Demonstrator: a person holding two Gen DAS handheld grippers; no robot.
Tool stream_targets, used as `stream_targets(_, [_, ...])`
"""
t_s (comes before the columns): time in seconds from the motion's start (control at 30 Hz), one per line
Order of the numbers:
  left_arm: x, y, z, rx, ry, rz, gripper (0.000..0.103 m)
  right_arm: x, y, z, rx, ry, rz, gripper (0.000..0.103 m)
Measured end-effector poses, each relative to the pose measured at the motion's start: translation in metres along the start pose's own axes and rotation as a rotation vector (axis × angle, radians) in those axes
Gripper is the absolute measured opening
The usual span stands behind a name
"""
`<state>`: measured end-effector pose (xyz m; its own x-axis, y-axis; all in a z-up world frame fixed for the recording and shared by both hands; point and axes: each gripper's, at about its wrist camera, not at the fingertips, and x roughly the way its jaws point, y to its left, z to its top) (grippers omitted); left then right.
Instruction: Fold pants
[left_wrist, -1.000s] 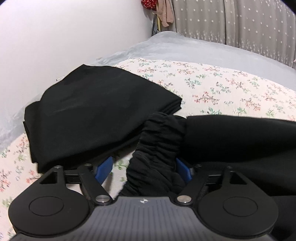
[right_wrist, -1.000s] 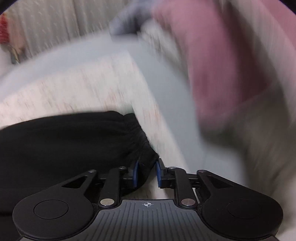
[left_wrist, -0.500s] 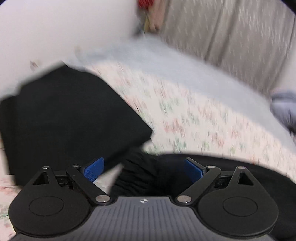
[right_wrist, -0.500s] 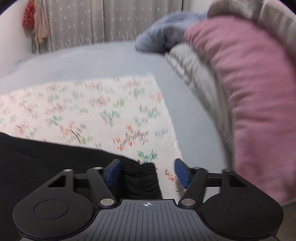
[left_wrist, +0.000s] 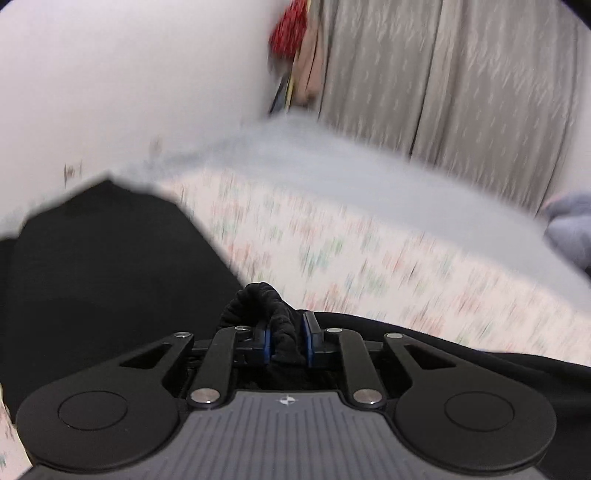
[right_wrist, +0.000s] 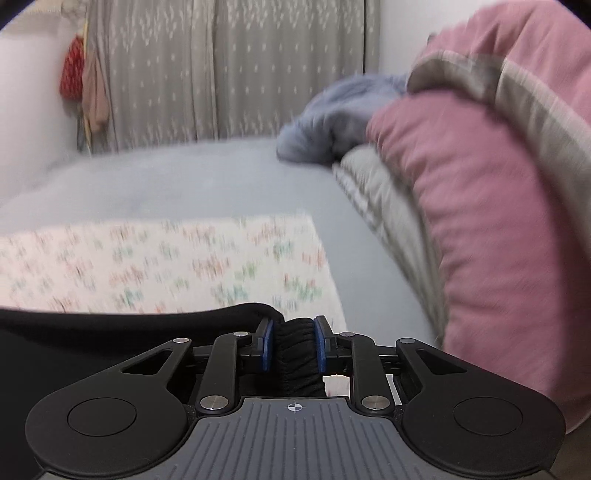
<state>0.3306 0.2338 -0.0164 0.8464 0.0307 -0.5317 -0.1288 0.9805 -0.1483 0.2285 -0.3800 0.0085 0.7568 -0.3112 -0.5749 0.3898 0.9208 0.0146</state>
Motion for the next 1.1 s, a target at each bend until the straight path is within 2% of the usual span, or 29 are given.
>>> stream_targets(0.07, [-0.004,-0.001,0.006,0.003,-0.064,0.005,0.017,-0.02,-0.002,0.016,0.025,-0.063,0.012,0.02])
stream_targets(0.1, [0.002,-0.002,0.007,0.0,-0.068,0.015,0.017,-0.028,-0.002,0.023,0.037,-0.086,0.012,0.02])
stream_targets(0.23, [0.045,-0.004,0.001,-0.046,-0.012,0.039,0.017,-0.04,-0.004,0.048,0.089,-0.12,-0.005,0.02])
stream_targets(0.3, [0.061,-0.01,-0.005,-0.026,-0.011,0.078,0.017,-0.02,0.0,0.056,0.096,-0.081,-0.022,0.02])
stream_targets(0.43, [0.068,-0.013,-0.007,-0.008,-0.055,0.11,0.016,0.06,0.021,0.06,0.1,0.028,-0.066,0.021])
stream_targets(0.53, [0.077,-0.003,-0.012,-0.023,-0.048,0.131,0.018,0.107,0.045,0.06,0.093,0.039,-0.126,0.021])
stream_targets(0.63, [0.077,0.002,-0.018,0.013,0.003,0.141,0.029,0.135,0.059,0.057,0.151,0.029,-0.189,0.024])
stream_targets(0.7, [0.064,0.005,-0.009,0.023,0.003,0.162,0.064,0.147,0.071,0.053,0.131,0.083,-0.24,0.029])
stream_targets(0.73, [0.055,0.007,-0.004,0.021,-0.01,0.159,0.071,0.145,0.077,0.05,0.089,0.094,-0.261,0.033])
stream_targets(0.77, [0.041,0.01,0.0,0.015,-0.03,0.144,0.078,0.135,0.08,0.046,0.057,0.085,-0.279,0.047])
stream_targets(0.8, [0.024,0.015,0.004,0.005,-0.048,0.124,0.078,0.125,0.081,0.045,0.04,0.074,-0.284,0.067])
stream_targets(0.83, [0.014,0.017,0.006,-0.004,-0.051,0.115,0.078,0.11,0.081,0.044,0.024,0.066,-0.272,0.073])
stream_targets(0.97, [-0.035,0.041,0.005,-0.141,0.012,0.107,0.079,0.043,0.077,0.038,-0.039,0.068,-0.194,0.075])
stream_targets(1.07, [-0.066,0.065,-0.014,-0.24,0.095,0.1,0.08,-0.013,0.069,0.023,-0.018,0.105,-0.088,0.075])
stream_targets(1.1, [-0.077,0.073,-0.023,-0.264,0.106,0.109,0.08,-0.034,0.065,0.015,-0.009,0.122,-0.05,0.078])
